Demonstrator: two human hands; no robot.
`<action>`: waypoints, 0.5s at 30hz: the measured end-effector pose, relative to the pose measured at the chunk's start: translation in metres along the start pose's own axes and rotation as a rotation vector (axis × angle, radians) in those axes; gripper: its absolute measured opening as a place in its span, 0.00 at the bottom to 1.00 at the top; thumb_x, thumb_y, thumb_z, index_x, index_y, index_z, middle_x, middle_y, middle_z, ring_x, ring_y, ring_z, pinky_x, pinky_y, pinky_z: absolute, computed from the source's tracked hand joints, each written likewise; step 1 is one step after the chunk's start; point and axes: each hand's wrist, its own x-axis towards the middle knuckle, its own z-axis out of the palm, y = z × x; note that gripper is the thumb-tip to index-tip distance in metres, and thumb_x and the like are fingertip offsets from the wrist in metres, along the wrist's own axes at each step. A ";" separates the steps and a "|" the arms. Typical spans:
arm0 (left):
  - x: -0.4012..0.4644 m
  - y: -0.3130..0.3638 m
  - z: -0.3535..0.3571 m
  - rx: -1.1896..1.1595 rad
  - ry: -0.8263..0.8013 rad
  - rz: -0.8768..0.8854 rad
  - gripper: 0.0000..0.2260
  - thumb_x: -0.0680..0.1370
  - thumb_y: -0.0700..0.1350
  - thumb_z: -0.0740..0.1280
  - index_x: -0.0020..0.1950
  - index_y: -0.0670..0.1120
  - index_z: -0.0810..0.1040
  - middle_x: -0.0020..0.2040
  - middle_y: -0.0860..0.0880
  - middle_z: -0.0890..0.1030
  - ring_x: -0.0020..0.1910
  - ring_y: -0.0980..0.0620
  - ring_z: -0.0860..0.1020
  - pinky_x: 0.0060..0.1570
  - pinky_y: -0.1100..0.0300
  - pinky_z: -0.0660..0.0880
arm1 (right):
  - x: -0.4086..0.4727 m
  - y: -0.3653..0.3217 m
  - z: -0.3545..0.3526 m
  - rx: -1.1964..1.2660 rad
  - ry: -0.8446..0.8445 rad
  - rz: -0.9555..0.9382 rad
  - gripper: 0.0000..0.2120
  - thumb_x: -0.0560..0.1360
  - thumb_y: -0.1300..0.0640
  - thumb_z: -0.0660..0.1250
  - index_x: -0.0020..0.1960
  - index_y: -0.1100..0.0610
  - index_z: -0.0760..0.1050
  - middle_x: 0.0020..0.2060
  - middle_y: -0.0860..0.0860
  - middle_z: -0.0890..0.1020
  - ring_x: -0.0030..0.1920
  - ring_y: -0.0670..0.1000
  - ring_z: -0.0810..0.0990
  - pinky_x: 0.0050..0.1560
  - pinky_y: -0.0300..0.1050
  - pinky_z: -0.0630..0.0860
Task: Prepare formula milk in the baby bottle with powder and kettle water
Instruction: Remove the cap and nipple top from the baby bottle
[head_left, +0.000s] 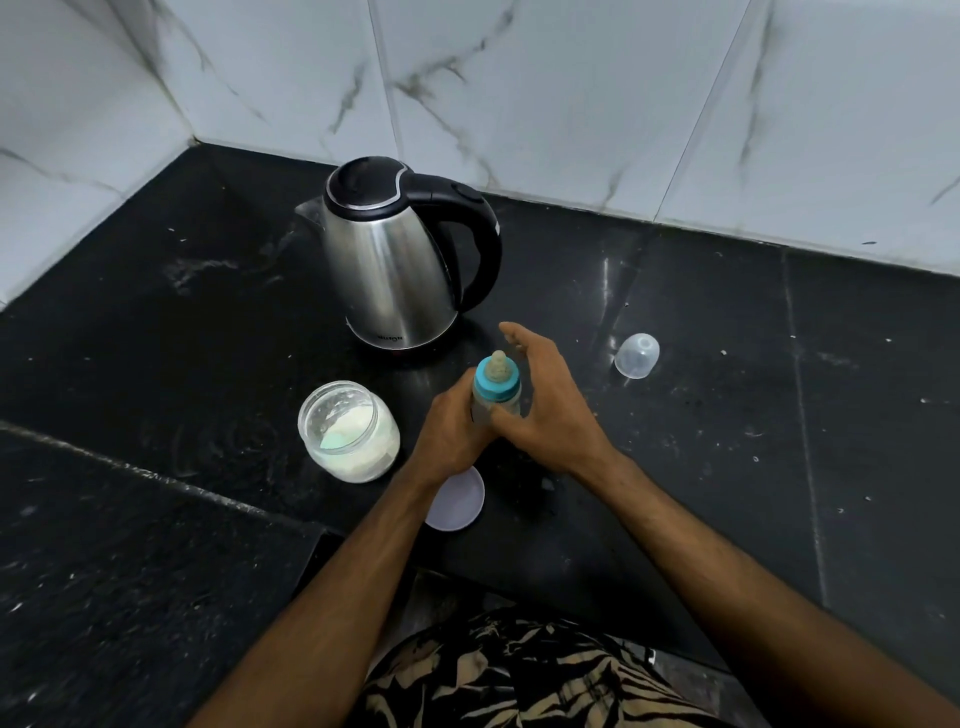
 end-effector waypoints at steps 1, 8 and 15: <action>0.000 0.000 0.000 0.003 -0.001 0.002 0.23 0.74 0.44 0.76 0.68 0.48 0.75 0.59 0.54 0.82 0.57 0.63 0.80 0.59 0.65 0.77 | 0.000 0.000 0.000 -0.003 0.012 0.006 0.39 0.67 0.49 0.73 0.74 0.54 0.62 0.64 0.50 0.72 0.64 0.47 0.72 0.66 0.50 0.72; 0.000 -0.002 0.001 0.011 -0.004 0.024 0.24 0.75 0.44 0.75 0.70 0.48 0.74 0.61 0.53 0.82 0.60 0.59 0.80 0.60 0.63 0.77 | 0.001 -0.004 0.002 -0.009 0.017 0.024 0.35 0.68 0.47 0.68 0.73 0.53 0.64 0.59 0.47 0.76 0.60 0.48 0.74 0.62 0.53 0.74; 0.000 -0.002 0.002 0.018 -0.022 -0.003 0.24 0.75 0.45 0.75 0.70 0.49 0.73 0.60 0.58 0.79 0.57 0.66 0.78 0.55 0.73 0.74 | 0.003 -0.001 0.009 -0.056 0.107 0.058 0.34 0.67 0.45 0.75 0.69 0.54 0.68 0.57 0.50 0.76 0.57 0.48 0.75 0.60 0.50 0.76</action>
